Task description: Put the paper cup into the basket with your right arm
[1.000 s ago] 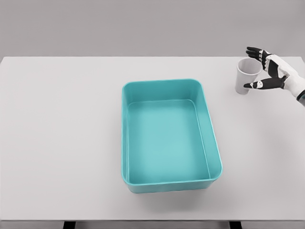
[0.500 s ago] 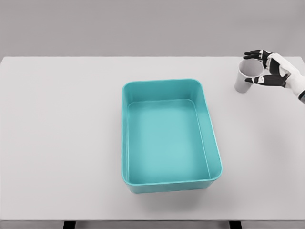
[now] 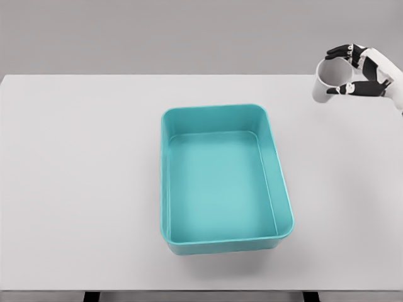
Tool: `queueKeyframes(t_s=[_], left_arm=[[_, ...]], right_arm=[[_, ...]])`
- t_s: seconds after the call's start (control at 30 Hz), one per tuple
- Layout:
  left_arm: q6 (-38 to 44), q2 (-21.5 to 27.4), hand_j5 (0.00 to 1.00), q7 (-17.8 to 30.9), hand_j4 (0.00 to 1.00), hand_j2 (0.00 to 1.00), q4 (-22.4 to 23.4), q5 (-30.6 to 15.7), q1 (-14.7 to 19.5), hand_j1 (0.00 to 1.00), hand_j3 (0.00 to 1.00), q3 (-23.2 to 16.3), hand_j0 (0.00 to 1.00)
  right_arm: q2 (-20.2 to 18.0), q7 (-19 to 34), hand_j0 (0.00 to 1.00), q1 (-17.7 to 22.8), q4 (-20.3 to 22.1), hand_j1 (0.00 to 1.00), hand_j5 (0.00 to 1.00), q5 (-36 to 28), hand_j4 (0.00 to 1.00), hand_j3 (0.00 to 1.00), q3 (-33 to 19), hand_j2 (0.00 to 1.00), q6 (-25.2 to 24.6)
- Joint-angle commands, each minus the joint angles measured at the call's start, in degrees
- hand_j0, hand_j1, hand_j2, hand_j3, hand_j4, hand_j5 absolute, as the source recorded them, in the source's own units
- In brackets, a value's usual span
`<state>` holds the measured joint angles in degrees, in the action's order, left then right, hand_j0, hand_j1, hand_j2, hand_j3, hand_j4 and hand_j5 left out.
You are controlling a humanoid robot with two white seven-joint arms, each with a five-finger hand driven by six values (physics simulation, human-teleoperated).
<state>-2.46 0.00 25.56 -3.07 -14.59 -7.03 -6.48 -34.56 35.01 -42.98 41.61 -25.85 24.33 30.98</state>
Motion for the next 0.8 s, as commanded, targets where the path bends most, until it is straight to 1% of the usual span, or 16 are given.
queueKeyframes(t_s=[0.0,0.03,0.07,0.13,0.2,0.27,0.4,0.47,0.63,0.67,0.77], left_arm=[[0.0,0.0,1.0,0.02,1.0,1.0,-0.01,0.0,0.0,1.0,1.0,-0.03,1.0],[0.0,0.0,1.0,0.02,1.0,1.0,0.08,0.0,0.0,1.0,1.0,-0.03,1.0],[0.0,0.0,1.0,0.02,1.0,1.0,-0.01,0.0,0.0,1.0,1.0,-0.03,1.0],[0.0,0.0,1.0,0.02,1.0,1.0,0.08,0.0,0.0,1.0,1.0,-0.03,1.0],[0.0,0.0,1.0,0.02,1.0,1.0,0.08,0.0,0.0,1.0,1.0,-0.03,1.0],[0.0,0.0,1.0,0.02,1.0,1.0,-0.01,0.0,0.0,1.0,1.0,-0.03,1.0],[0.0,0.0,1.0,0.02,1.0,1.0,-0.01,0.0,0.0,1.0,1.0,-0.03,1.0],[0.0,0.0,1.0,0.02,1.0,1.0,-0.01,0.0,0.0,1.0,1.0,-0.03,1.0],[0.0,0.0,1.0,0.02,1.0,1.0,-0.01,0.0,0.0,1.0,1.0,-0.03,1.0],[0.0,0.0,1.0,0.02,1.0,1.0,-0.01,0.0,0.0,1.0,1.0,-0.03,1.0],[0.0,0.0,1.0,0.02,1.0,1.0,-0.01,0.0,0.0,1.0,1.0,-0.03,1.0]], right_arm=[[-0.42,-0.01,0.67,0.0,3.47,0.67,0.67,0.8,0.67,0.67,-0.69,0.67,0.66],[-0.69,-0.01,0.67,0.09,4.26,0.67,0.67,0.89,0.67,0.67,-0.69,0.67,0.83],[-0.78,-0.01,0.67,0.18,5.93,0.67,0.67,1.15,0.67,0.67,-0.69,0.67,0.83],[-1.04,-0.01,0.67,0.35,10.15,0.67,0.67,3.88,0.67,0.67,-0.69,0.67,0.92],[-1.04,-0.01,0.67,0.35,13.14,0.67,0.67,5.99,0.67,0.67,-0.69,0.67,0.92],[-1.13,-0.01,0.67,0.35,14.63,0.67,0.67,7.13,0.67,0.67,-0.69,0.67,0.92],[-1.04,-0.01,0.67,0.44,15.42,0.67,0.67,7.13,0.67,0.67,-0.87,0.67,1.45],[-1.13,-0.01,0.67,0.53,17.18,0.67,0.67,7.31,0.67,0.67,-0.86,0.67,1.62],[-0.87,-0.01,0.67,0.7,26.14,0.67,0.67,12.31,0.67,0.67,0.01,0.67,1.54],[-0.86,-0.01,0.67,0.7,27.02,0.67,0.67,12.75,0.67,0.67,0.01,0.67,1.54],[-0.6,-0.01,0.67,0.79,30.89,0.67,0.67,13.98,0.67,0.67,3.18,0.67,1.54]])
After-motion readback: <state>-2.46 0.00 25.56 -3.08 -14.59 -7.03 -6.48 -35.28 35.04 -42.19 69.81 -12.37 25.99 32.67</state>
